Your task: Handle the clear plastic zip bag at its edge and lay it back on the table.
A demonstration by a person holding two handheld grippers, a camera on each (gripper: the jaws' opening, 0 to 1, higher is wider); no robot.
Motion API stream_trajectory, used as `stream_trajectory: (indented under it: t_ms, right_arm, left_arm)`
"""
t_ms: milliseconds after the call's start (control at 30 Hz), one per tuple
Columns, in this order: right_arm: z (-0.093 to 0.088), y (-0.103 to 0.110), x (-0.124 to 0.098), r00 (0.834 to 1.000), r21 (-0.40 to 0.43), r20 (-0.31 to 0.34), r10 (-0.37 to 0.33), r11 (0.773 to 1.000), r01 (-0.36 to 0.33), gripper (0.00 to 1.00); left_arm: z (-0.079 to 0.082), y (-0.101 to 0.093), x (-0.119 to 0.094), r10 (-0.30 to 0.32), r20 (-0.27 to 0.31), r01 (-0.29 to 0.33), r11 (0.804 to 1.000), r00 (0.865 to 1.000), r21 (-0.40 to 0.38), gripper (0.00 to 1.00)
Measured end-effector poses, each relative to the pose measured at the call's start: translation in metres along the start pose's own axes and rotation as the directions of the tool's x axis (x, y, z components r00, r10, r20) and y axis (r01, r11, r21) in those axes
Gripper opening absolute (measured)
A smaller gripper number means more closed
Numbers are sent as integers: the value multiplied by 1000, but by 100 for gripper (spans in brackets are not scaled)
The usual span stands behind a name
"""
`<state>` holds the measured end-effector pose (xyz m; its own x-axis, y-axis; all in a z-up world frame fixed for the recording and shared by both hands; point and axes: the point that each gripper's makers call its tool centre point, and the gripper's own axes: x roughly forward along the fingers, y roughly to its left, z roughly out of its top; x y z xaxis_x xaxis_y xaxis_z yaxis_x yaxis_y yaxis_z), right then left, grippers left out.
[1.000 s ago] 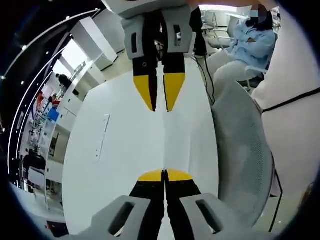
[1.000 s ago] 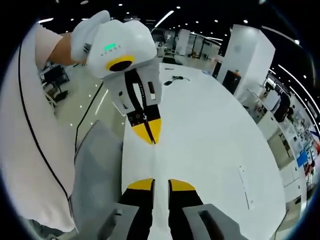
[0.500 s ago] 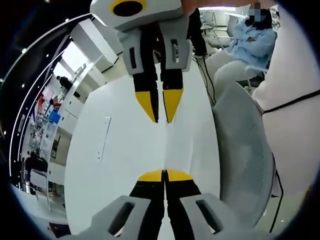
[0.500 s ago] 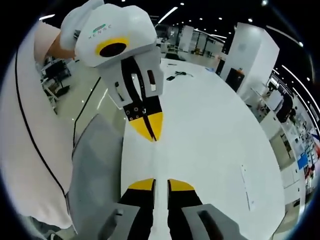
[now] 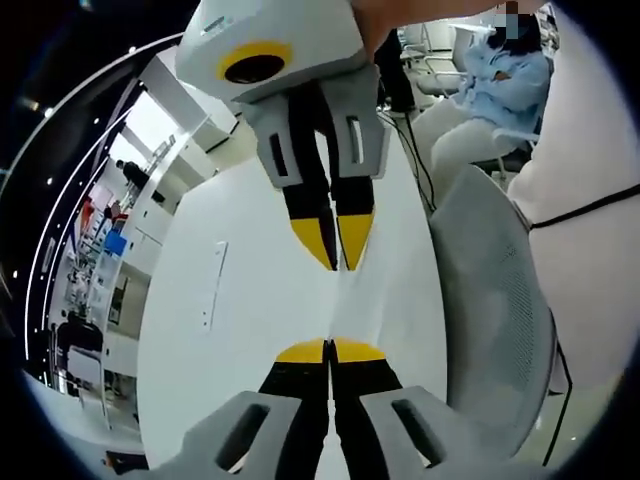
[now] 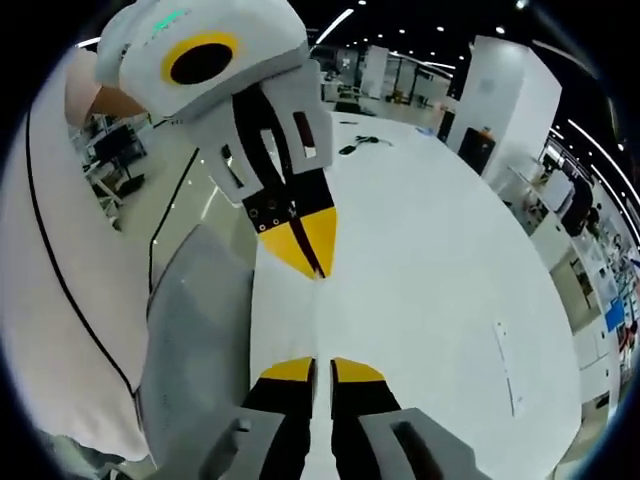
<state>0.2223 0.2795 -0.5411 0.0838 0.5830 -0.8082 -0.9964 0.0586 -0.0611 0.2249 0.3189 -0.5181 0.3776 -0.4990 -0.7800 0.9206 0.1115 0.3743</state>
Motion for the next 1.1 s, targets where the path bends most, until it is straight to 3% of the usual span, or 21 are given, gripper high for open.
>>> stream_trajectory:
  t_ms: [433, 833, 900, 1100]
  right_arm:
    - [-7, 1, 6, 1000, 42, 10, 23, 999, -24, 0]
    - [-12, -2, 6, 999, 3, -34, -6, 1000, 6, 0]
    - [-11, -2, 6, 999, -5, -45, -15, 1000, 15, 0]
    - [-11, -4, 6, 998, -28, -59, -30, 999, 28, 0]
  left_arm:
    - [-2, -3, 1, -6, 8, 6, 1000, 1000, -9, 0]
    - [-4, -14, 6, -65, 10, 65, 998, 998, -20, 3]
    - [-1, -14, 6, -63, 22, 63, 998, 998, -18, 9]
    - [19, -9, 0, -52, 91, 55, 998, 995, -35, 15]
